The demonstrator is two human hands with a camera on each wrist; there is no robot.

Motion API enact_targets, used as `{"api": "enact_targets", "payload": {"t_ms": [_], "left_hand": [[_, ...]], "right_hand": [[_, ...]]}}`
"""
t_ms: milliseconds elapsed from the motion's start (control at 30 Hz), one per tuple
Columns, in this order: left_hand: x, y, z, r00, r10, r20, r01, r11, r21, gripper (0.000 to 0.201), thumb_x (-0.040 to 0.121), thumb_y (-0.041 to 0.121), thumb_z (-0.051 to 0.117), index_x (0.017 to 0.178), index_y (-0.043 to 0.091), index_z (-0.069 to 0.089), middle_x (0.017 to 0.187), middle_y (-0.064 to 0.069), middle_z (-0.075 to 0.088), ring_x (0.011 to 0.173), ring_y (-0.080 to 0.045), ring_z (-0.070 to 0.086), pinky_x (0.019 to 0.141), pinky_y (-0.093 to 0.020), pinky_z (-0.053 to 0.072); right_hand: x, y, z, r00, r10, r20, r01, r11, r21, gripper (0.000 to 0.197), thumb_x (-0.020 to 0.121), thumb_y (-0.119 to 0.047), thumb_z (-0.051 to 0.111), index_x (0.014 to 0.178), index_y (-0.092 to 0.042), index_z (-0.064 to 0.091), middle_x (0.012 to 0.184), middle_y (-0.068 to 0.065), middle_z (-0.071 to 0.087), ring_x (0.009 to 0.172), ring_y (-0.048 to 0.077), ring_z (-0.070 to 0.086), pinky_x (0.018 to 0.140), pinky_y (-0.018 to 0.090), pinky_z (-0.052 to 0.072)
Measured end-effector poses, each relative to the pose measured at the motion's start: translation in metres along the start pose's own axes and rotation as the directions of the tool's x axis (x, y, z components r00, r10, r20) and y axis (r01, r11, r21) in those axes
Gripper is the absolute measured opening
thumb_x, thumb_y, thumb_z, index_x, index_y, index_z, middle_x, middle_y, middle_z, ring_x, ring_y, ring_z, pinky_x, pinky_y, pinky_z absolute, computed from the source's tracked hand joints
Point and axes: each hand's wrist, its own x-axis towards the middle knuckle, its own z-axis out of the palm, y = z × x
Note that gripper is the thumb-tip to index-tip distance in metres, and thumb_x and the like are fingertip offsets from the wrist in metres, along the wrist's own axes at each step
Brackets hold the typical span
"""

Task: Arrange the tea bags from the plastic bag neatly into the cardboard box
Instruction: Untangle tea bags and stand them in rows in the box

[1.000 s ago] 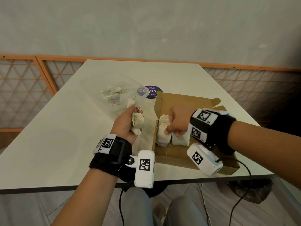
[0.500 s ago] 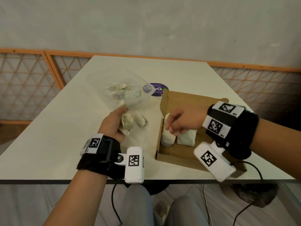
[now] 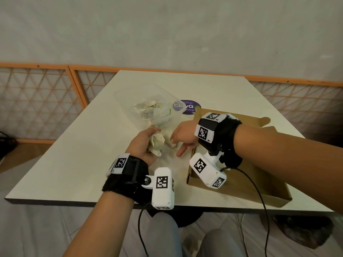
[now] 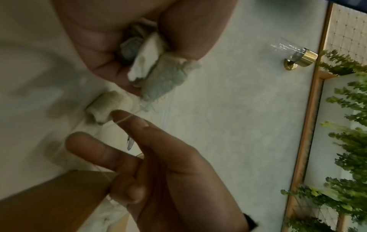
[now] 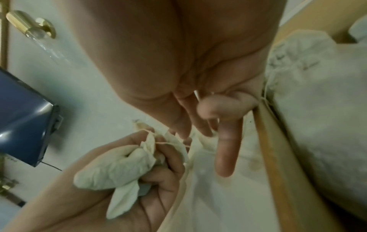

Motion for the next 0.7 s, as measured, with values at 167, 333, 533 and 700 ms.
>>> {"api": "enact_targets", "payload": {"t_ms": [167,333,533,700], "left_hand": [[0.0,-0.001,0.005,0.998,0.064,0.006,-0.064,0.995,0.082,0.018,0.095,0.016,0.046,0.085,0.014,0.061,0.066,0.0,0.058,0.047,-0.01,0.057,0.049,-0.021,0.039],[0.002,-0.001,0.006,0.992,0.129,-0.002,-0.126,0.974,0.188,0.017,0.091,0.009,0.047,0.085,0.013,0.063,0.065,-0.002,0.055,0.045,-0.011,0.056,0.049,-0.022,0.043],[-0.003,0.0,0.006,0.993,0.024,0.118,-0.054,0.966,0.253,0.015,0.091,0.011,0.045,0.088,0.012,0.06,0.075,-0.003,0.055,0.057,-0.012,0.052,0.057,-0.026,0.042],[-0.006,0.005,0.004,0.995,0.036,0.092,-0.057,0.968,0.243,0.015,0.089,0.007,0.044,0.09,0.007,0.059,0.071,-0.005,0.05,0.05,-0.01,0.051,0.054,-0.024,0.044]], "right_hand": [[-0.023,-0.005,-0.02,0.999,-0.023,-0.039,0.026,0.997,0.068,0.029,0.094,-0.015,0.048,0.118,-0.002,0.058,0.109,0.013,0.069,0.098,0.024,0.067,0.048,0.017,0.038],[-0.042,-0.003,-0.037,0.994,-0.057,-0.091,0.074,0.978,0.196,0.018,0.092,-0.008,0.05,0.099,-0.002,0.065,0.101,0.008,0.071,0.094,0.028,0.069,0.05,0.02,0.037],[-0.041,-0.012,-0.027,0.995,-0.105,-0.003,0.102,0.962,0.255,0.022,0.094,-0.002,0.045,0.105,0.006,0.062,0.09,0.008,0.069,0.061,0.011,0.065,0.052,0.015,0.047],[-0.045,-0.013,-0.029,0.987,-0.147,-0.067,0.16,0.956,0.245,0.016,0.091,-0.002,0.051,0.096,0.005,0.065,0.1,0.013,0.069,0.065,0.013,0.066,0.05,0.016,0.05]]}}
